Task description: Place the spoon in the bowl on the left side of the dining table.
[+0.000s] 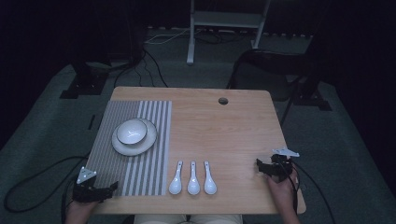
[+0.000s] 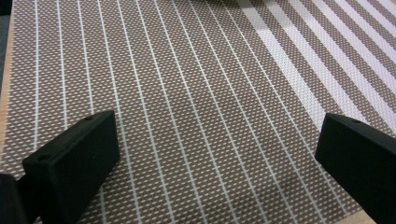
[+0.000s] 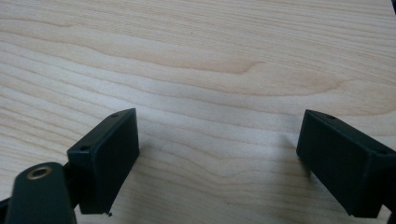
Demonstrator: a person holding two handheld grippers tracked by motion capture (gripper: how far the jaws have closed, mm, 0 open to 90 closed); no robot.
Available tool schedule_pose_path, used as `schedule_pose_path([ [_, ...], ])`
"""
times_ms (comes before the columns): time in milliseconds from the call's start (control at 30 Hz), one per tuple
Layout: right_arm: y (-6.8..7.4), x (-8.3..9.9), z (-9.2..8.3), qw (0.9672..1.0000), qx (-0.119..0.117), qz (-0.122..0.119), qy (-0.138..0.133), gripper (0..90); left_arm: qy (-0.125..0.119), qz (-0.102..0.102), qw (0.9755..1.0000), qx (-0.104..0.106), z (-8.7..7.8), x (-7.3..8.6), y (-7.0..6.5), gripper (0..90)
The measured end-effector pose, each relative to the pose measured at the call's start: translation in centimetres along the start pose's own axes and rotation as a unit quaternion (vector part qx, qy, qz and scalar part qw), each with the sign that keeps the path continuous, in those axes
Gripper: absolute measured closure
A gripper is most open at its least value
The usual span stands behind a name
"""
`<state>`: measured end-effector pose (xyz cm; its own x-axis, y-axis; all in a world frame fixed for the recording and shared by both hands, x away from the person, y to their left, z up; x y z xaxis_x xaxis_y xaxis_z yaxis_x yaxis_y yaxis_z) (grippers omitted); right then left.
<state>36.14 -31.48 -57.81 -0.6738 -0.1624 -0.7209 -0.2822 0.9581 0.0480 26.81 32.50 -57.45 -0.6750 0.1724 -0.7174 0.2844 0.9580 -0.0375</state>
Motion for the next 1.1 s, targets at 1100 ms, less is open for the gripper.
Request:
schedule_pose_path([
  [1100,0.06,0.00,0.00,1.0000,-0.002,-0.002,0.000,12.4,0.030,0.053,0.9982,0.001,-0.47,-0.43,-0.76,2.4],
])
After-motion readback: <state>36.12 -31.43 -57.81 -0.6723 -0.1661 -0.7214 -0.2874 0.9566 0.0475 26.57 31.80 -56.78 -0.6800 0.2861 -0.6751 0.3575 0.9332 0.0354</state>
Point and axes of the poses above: each handheld gripper's, and its own axes: z roughly forward along the jaws, x roughly out of its underside, y roughly to its left, the point moved 4 cm from there along z, roughly forward along the jaws, and after that the axes turned 3 degrees about -x, right-handed, at the moved point
